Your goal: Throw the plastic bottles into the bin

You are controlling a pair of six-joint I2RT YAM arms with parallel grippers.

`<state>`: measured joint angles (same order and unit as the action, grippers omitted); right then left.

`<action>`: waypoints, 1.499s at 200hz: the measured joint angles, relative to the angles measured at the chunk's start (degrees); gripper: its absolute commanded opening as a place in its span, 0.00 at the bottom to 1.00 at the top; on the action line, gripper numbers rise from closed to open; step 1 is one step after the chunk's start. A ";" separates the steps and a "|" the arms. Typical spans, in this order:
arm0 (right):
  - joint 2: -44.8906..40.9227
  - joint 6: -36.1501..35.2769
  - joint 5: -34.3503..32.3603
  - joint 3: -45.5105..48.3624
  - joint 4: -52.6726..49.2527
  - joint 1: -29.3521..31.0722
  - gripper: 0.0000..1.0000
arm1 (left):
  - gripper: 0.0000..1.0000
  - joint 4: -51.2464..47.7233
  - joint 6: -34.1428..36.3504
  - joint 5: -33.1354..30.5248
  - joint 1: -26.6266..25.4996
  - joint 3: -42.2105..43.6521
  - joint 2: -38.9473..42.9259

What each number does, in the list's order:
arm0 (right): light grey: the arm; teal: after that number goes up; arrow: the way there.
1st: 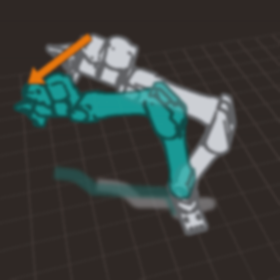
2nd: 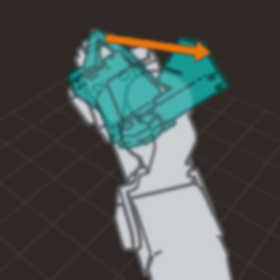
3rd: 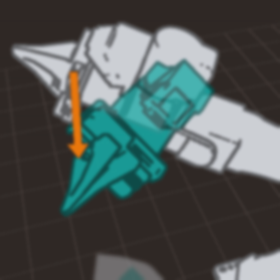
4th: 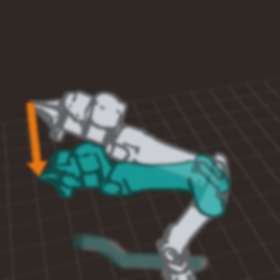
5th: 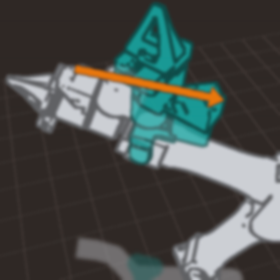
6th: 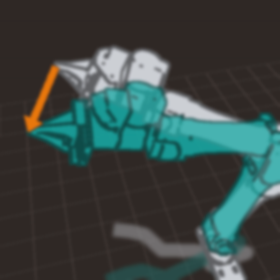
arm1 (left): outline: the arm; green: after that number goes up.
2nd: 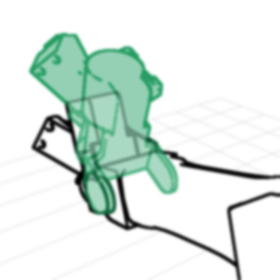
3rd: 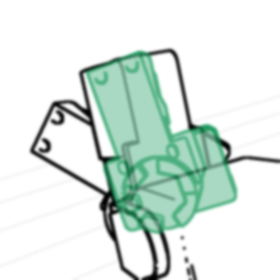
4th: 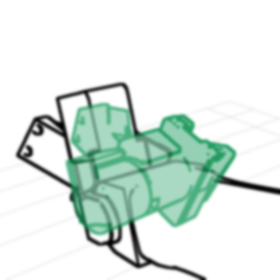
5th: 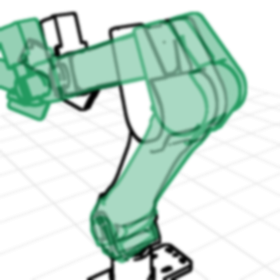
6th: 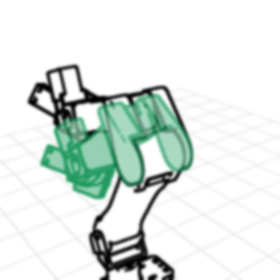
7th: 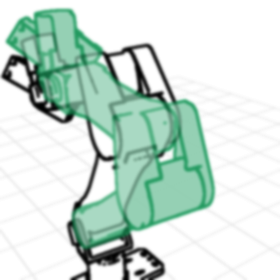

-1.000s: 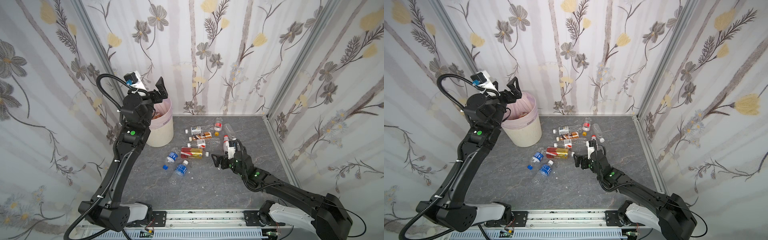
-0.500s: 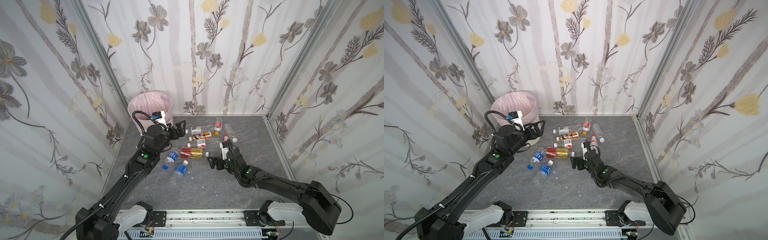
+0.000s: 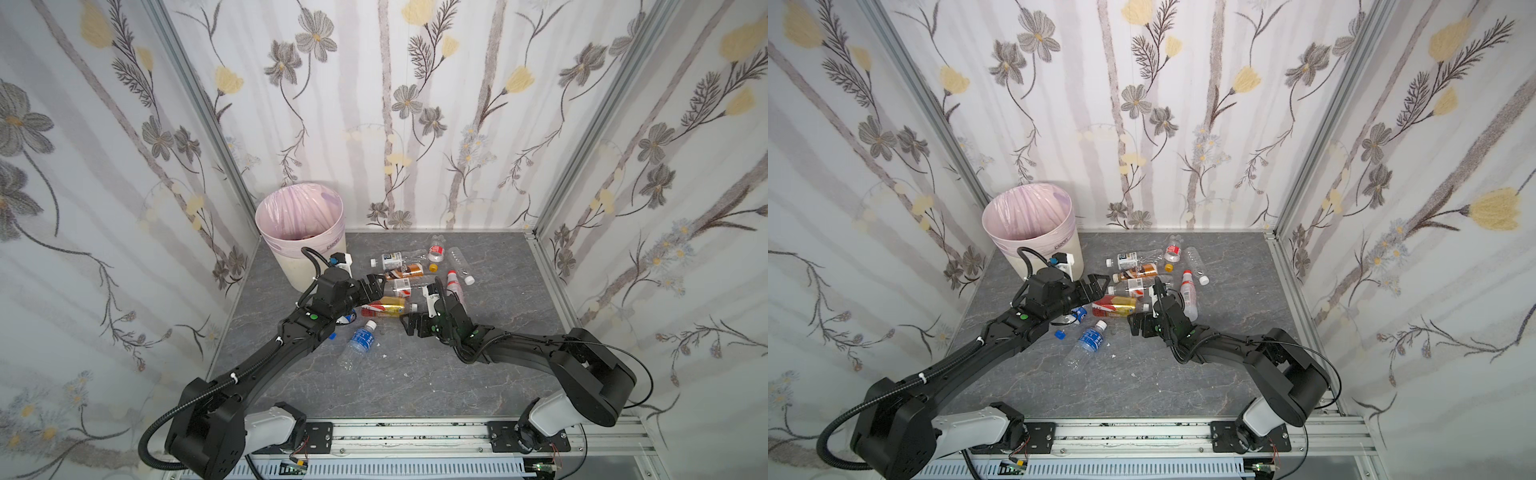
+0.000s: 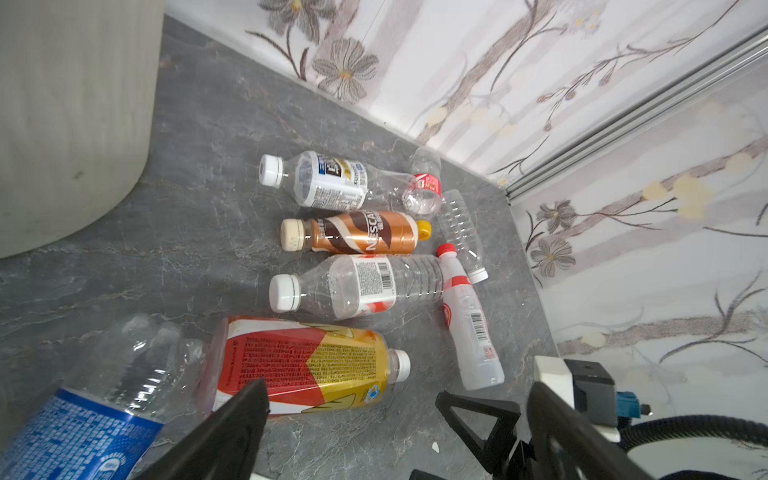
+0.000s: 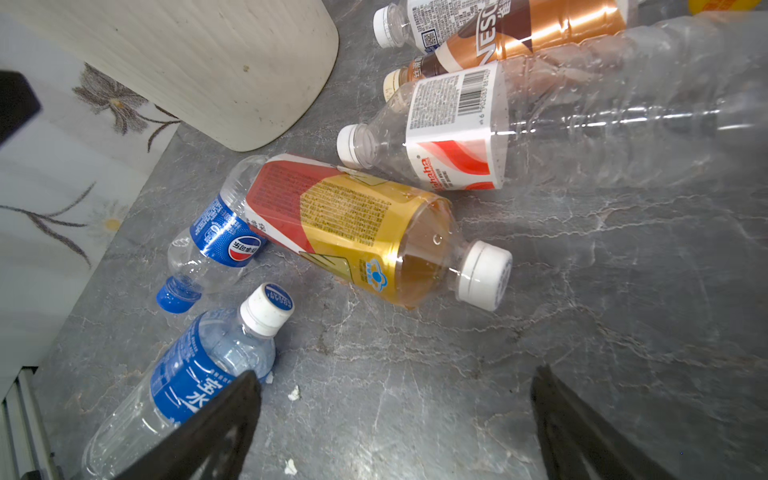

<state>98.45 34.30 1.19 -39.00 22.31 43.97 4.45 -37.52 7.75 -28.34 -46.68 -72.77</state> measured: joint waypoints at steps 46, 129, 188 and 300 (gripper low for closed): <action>3.96 4.61 3.02 -0.11 4.11 -1.01 1.00 | 1.00 0.07 -0.22 1.99 -0.61 -2.27 -7.06; 7.78 12.37 6.34 0.11 9.79 -0.83 1.00 | 1.00 0.04 0.76 2.97 -0.74 -5.73 -15.02; 10.58 16.50 7.43 -1.07 13.44 0.68 1.00 | 1.00 0.04 1.33 2.95 -0.76 -7.43 -17.97; 14.78 18.23 5.79 -5.03 13.88 0.96 0.99 | 1.00 -0.04 1.73 2.95 -0.48 -9.35 -20.46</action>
<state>113.23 52.53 6.98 -44.03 36.18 44.93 4.40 -35.79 10.70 -28.82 -56.03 -93.23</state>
